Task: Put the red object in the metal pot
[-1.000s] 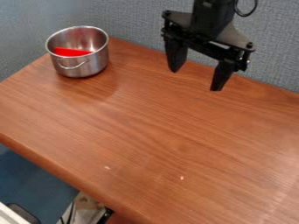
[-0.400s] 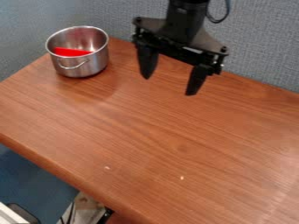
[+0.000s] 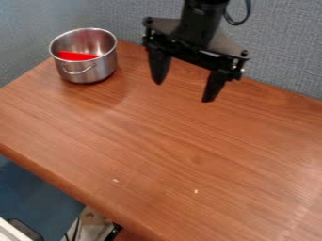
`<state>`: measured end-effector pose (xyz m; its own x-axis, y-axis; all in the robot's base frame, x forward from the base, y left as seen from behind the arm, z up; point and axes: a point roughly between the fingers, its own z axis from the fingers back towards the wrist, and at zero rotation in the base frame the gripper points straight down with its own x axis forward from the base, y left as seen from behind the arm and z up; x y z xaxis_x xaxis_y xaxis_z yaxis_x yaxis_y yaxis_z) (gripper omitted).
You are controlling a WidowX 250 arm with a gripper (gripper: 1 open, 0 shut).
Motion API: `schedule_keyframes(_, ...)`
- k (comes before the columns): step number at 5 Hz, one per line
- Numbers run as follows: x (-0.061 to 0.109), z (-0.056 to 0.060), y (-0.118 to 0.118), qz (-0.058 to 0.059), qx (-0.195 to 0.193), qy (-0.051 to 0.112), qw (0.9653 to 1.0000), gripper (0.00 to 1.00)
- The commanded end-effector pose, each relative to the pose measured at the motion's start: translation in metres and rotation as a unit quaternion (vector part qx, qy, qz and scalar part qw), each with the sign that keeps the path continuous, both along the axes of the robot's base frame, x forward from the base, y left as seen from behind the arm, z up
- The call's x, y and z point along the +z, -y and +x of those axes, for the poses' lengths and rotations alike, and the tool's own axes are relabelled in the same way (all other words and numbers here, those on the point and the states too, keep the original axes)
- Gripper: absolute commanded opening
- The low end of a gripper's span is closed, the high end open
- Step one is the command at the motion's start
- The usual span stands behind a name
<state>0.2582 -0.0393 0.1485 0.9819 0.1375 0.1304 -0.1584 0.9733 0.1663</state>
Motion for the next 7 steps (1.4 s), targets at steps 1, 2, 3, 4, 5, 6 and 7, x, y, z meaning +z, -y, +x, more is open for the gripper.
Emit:
schedule_keyframes(1, 0.010, 0.020, 0.019, -0.015, -0.036, 0.014, 0.9991, 1.00)
schedule_keyframes(2, -0.001, 0.030, 0.020, -0.014, -0.045, -0.002, 0.9989, 1.00)
schedule_keyframes(3, 0.000, 0.031, 0.011, -0.025, -0.044, -0.003, 0.9987, 1.00)
schedule_keyframes(4, -0.019, 0.013, 0.023, -0.029, -0.061, 0.000, 0.9977, 1.00)
schedule_keyframes(5, -0.031, -0.005, 0.034, -0.031, -0.073, 0.002, 0.9968, 1.00)
schedule_keyframes(6, -0.033, -0.008, 0.034, -0.030, -0.081, 0.008, 0.9962, 1.00)
schedule_keyframes(7, -0.032, -0.004, 0.020, -0.029, -0.072, 0.024, 0.9967, 1.00)
